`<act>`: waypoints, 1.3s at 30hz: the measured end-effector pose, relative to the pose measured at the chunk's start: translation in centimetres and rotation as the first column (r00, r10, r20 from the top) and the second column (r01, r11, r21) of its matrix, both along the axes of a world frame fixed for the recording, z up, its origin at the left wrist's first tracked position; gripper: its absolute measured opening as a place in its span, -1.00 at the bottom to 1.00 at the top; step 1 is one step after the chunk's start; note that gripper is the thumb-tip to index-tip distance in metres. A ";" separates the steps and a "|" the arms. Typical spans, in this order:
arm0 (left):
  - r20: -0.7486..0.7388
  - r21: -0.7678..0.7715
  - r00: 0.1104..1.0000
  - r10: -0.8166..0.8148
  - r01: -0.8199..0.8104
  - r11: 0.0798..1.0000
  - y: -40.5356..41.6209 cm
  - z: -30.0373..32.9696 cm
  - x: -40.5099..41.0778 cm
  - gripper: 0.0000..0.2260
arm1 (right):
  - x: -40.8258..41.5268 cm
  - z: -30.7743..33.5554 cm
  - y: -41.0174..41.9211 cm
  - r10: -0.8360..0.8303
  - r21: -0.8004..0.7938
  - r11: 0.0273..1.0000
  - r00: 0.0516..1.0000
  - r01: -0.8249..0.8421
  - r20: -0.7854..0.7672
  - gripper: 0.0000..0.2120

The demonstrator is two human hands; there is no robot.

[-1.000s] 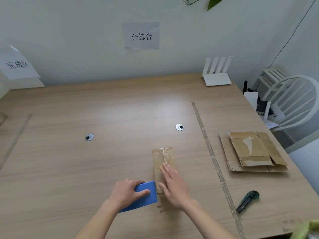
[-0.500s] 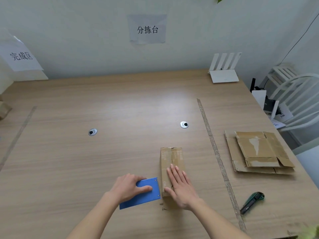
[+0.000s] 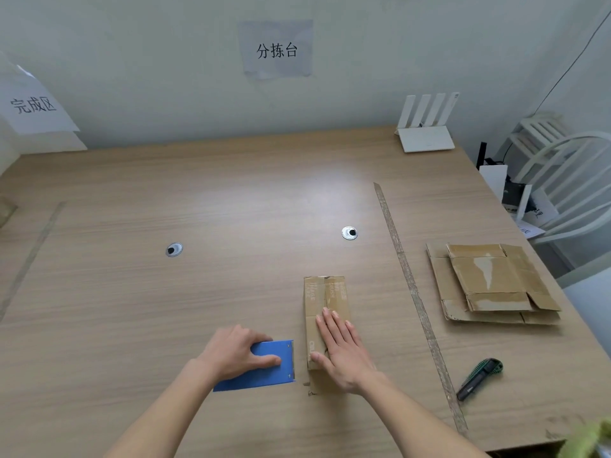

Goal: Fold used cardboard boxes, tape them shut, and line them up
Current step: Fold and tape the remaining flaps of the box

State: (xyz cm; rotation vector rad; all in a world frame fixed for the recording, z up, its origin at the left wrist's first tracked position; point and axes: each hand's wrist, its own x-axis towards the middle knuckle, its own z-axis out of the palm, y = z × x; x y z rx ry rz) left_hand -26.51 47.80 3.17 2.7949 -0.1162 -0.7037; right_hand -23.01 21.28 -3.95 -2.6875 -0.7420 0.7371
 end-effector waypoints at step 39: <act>0.343 0.151 0.920 0.189 -0.252 0.956 -2.3 -14.3 -6.6 -0.34 | -1.0 -3.2 0.4 -0.106 0.107 0.991 0.938 0.074 0.329 -0.05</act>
